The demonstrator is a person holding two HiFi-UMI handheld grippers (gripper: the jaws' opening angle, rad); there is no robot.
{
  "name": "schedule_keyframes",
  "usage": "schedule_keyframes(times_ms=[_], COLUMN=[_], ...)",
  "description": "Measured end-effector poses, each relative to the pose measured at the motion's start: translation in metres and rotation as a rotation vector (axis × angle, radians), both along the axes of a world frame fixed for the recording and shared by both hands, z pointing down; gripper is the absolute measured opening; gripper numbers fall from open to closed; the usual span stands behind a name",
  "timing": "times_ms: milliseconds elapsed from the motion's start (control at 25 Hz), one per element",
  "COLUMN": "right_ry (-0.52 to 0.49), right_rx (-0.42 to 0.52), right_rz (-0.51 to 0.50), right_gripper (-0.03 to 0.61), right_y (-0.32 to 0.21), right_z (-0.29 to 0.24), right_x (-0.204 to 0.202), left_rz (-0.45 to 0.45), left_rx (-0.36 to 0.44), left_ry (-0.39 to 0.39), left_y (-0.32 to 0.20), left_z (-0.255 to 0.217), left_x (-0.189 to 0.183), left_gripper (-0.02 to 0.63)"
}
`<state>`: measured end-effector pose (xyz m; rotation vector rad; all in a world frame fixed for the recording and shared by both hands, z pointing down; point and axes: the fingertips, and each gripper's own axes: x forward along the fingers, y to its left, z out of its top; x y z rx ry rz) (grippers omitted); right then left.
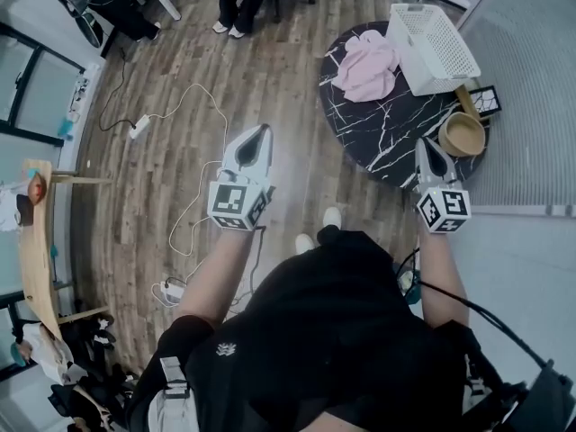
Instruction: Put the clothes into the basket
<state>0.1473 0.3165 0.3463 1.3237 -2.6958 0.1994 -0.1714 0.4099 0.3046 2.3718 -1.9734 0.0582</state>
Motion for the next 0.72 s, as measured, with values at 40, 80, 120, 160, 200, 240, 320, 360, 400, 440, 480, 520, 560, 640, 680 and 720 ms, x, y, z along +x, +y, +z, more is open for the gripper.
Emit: schedule_keyframes(times_ms=[40,80,120,160,200,240,320,360,400,440,480,520,560,640,680,720], right_ry=[-0.009,-0.017,-0.023,-0.026,-0.024,-0.017,0.0,0.005,0.009,0.013,0.015,0.015,0.016,0.021,0.022,0.021], right_rx=[-0.007,-0.013,-0.016,-0.014,-0.006,0.007,0.03,0.035,0.037,0.037,0.033,0.029,0.026,0.021,0.016,0.009], right_rz=[-0.003,-0.01,-0.02,-0.032,-0.046,-0.061,-0.091,-0.105,-0.116,-0.12,-0.121,-0.118,-0.115,-0.109,-0.102,-0.091], right_gripper=[0.002,0.002,0.002,0.002,0.002,0.002,0.002,0.002,0.002,0.002,0.002,0.002,0.002,0.002,0.002,0.002], right_y=[-0.009,-0.019,-0.028,-0.038,-0.048,-0.058,-0.076,-0.084,-0.092,-0.101,-0.108,-0.115,-0.121,-0.132,-0.138,-0.145], right_z=[0.002,0.003,0.005,0.005,0.005,0.004,0.003,0.004,0.005,0.007,0.008,0.01,0.012,0.019,0.022,0.026], right_x=[0.0,-0.002,-0.004,-0.007,-0.011,-0.015,-0.022,-0.025,-0.026,-0.026,-0.025,-0.024,-0.023,-0.021,-0.02,-0.018], left_rz=[-0.002,0.0,0.002,-0.001,-0.009,-0.021,-0.045,-0.052,-0.056,-0.056,-0.051,-0.042,-0.032,-0.012,-0.002,0.01], left_rx=[0.002,0.008,0.016,0.025,0.032,0.035,0.031,0.029,0.029,0.031,0.033,0.033,0.031,0.028,0.029,0.032], left_ry=[-0.009,-0.021,-0.034,-0.047,-0.056,-0.058,-0.045,-0.038,-0.035,-0.033,-0.034,-0.038,-0.045,-0.061,-0.065,-0.066], left_y=[-0.009,-0.017,-0.026,-0.035,-0.044,-0.053,-0.069,-0.076,-0.084,-0.092,-0.101,-0.109,-0.118,-0.137,-0.148,-0.158], left_z=[-0.004,-0.009,-0.013,-0.018,-0.023,-0.026,-0.031,-0.031,-0.03,-0.028,-0.026,-0.024,-0.023,-0.021,-0.019,-0.016], left_x=[0.002,0.004,0.005,0.005,0.004,0.003,0.001,0.002,0.004,0.006,0.008,0.012,0.015,0.019,0.02,0.021], left_gripper=[0.006,0.006,0.006,0.006,0.006,0.006,0.006,0.006,0.006,0.006,0.006,0.006,0.006,0.006,0.006,0.006])
